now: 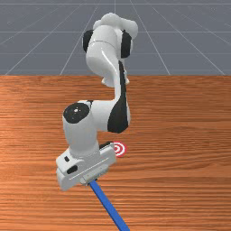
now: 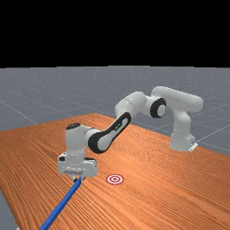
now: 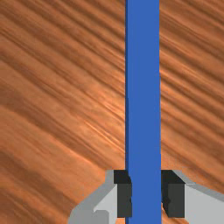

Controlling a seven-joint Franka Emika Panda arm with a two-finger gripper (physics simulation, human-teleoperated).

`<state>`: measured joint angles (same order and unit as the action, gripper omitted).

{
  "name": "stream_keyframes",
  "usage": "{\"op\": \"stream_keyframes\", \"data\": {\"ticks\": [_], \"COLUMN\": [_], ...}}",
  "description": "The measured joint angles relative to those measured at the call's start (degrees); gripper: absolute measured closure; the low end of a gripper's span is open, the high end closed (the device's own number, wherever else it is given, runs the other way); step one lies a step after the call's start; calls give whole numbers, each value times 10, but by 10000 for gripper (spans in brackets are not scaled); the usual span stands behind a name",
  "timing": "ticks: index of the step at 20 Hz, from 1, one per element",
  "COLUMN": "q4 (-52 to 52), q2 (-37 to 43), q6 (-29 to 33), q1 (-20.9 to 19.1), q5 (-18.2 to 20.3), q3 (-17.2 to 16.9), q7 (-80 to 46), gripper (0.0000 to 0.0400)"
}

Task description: Pull the pivot to the target area

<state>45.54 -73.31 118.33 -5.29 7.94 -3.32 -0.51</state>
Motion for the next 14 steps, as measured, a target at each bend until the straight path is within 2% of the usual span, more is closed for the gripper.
{"op": "stream_keyframes", "data": {"ticks": [2,3,4,5,7,8,12,13,14], "q4": [144,208,268,296,365,438,545,601,627], "q2": [77,111,142,159,195,228,283,305,319], "q6": [58,89,124,111,137,205,257,338,345], "q1": [-12,-12,-1,21,22,27,33,11,12], "q5": [21,23,11,-15,-15,0,12,13,13], "q3": [18,19,5,-23,-24,-27,-34,-7,-9], "q7": [31,36,27,-1,4,-18,-36,30,32], "gripper": [304,304,305,305,305,303,302,305,305]}}
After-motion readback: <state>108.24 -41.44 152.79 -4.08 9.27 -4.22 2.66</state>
